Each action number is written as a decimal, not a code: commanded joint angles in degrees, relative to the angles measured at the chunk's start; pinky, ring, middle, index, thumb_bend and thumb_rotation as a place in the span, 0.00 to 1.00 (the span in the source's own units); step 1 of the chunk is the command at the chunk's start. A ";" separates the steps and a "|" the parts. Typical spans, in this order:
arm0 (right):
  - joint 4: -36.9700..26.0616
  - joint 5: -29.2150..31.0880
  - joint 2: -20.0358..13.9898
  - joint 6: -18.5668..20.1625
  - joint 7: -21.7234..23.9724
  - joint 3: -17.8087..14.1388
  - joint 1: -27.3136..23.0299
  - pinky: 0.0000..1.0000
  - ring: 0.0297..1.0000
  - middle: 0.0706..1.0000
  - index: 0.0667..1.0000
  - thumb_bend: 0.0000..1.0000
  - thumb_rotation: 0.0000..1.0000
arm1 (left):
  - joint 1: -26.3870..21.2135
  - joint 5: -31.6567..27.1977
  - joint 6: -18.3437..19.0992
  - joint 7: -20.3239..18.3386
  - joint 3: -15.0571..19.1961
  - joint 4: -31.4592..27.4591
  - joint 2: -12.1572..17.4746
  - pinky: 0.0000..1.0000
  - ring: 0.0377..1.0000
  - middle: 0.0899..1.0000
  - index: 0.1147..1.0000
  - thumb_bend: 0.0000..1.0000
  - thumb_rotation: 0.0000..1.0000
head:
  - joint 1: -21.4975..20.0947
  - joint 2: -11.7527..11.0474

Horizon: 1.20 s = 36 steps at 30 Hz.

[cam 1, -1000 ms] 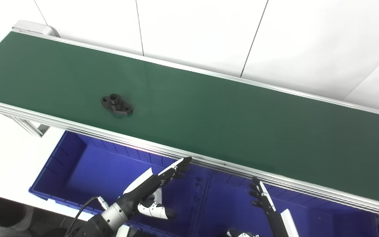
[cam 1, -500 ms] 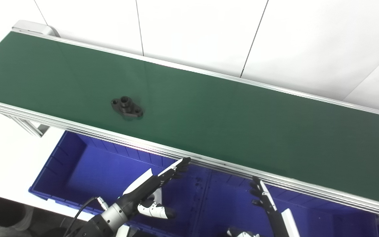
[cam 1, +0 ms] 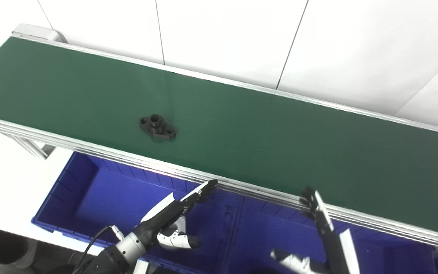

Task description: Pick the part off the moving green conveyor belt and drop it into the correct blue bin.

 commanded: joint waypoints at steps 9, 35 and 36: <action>-5.89 -2.62 5.01 7.16 1.88 -0.42 -8.32 0.80 0.88 0.90 0.94 0.88 0.55 | -1.32 -0.12 -2.25 0.55 0.43 0.01 1.34 0.93 0.97 1.00 1.00 0.85 0.79 | -3.53 -0.78; 2.69 -21.44 4.63 24.44 11.39 3.41 -32.83 0.75 0.80 0.81 0.85 0.78 0.44 | -2.47 -1.19 -2.24 -1.78 0.44 0.00 3.35 0.99 0.99 1.00 1.00 0.86 0.80 | -10.20 -1.52; 3.32 -21.29 4.57 24.52 11.50 3.52 -33.47 0.75 0.80 0.81 0.85 0.78 0.44 | -2.30 -1.23 -2.24 -1.92 0.36 -0.30 3.52 0.99 0.99 1.00 1.00 0.86 0.80 | -10.10 -1.55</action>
